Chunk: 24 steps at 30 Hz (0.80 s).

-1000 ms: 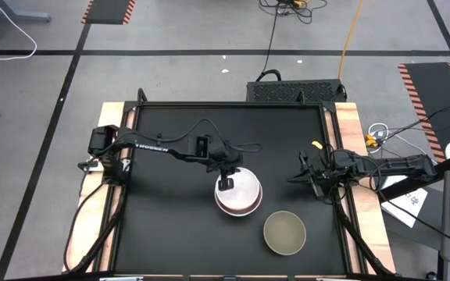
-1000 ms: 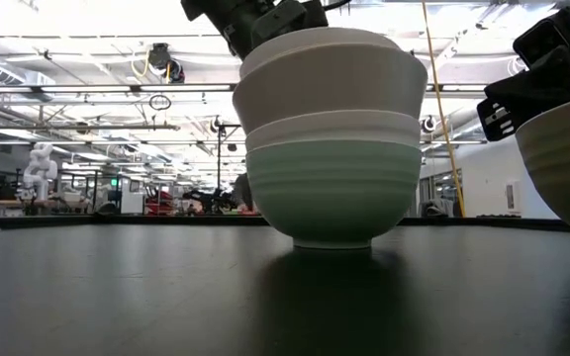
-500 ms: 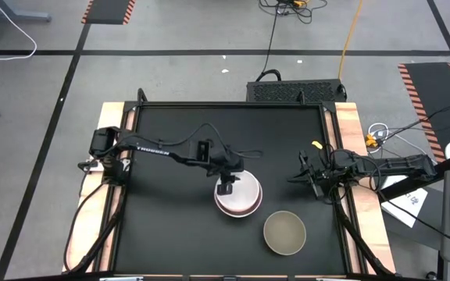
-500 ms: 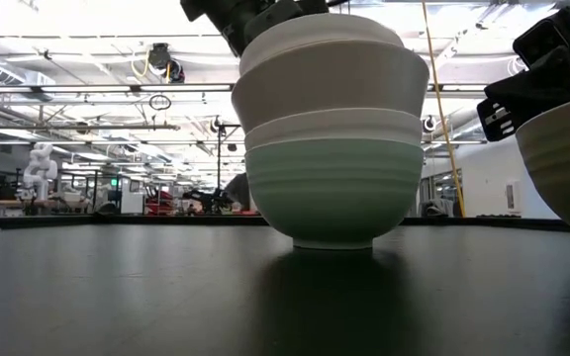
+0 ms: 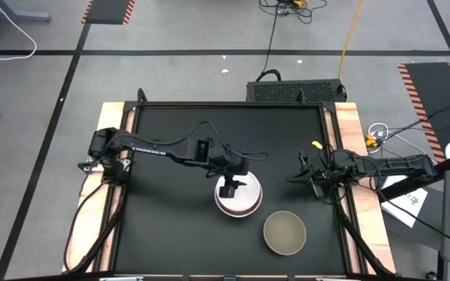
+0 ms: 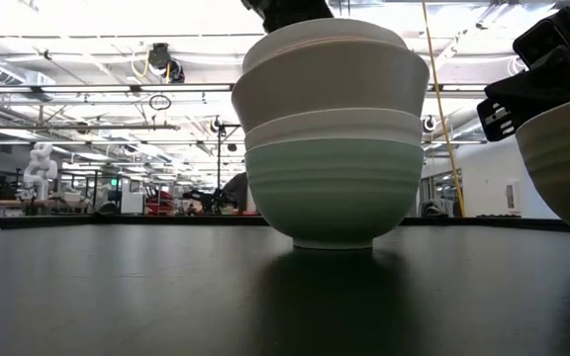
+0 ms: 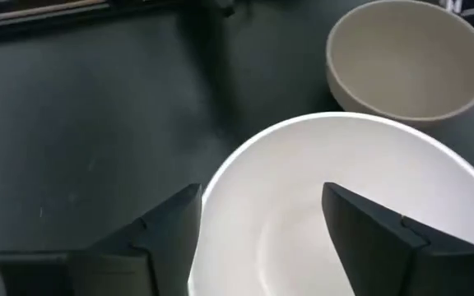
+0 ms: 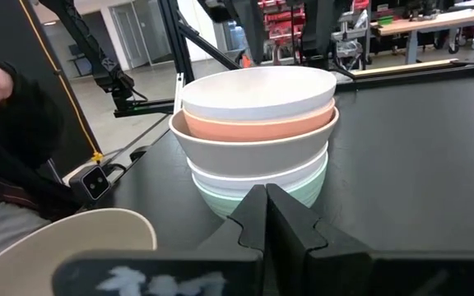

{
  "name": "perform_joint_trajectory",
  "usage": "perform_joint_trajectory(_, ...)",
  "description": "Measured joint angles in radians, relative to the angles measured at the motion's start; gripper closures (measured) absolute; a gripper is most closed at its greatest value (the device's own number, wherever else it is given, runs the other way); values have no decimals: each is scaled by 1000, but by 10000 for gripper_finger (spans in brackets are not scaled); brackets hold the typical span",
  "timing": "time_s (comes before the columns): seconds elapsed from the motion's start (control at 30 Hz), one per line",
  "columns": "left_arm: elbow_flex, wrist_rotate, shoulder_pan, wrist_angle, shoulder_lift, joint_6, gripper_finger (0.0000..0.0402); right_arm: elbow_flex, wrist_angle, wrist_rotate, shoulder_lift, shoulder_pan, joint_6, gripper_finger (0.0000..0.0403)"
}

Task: Nest bowls inside each other
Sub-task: Stack the brown bowl on the white bowl

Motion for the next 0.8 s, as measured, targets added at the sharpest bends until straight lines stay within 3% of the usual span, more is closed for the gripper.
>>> perform_joint_trajectory(0.17, 10, -30, -24, -34, -82, 17, 134, 0, -2, -1, 0, 0, 3, 403)
perform_joint_trajectory(0.37, -119, -101, -46, -15, -278, -3, 133, 0, -1, -2, 18, 0, 11, 403)
perform_joint_trajectory(0.53, -390, -193, -94, 151, -507, -78, 133, 0, -1, -2, 31, 0, 11, 403)
perform_joint_trajectory(0.8, -954, -384, -206, 579, -928, -175, 133, 0, 44, -57, 31, 0, 10, 403)
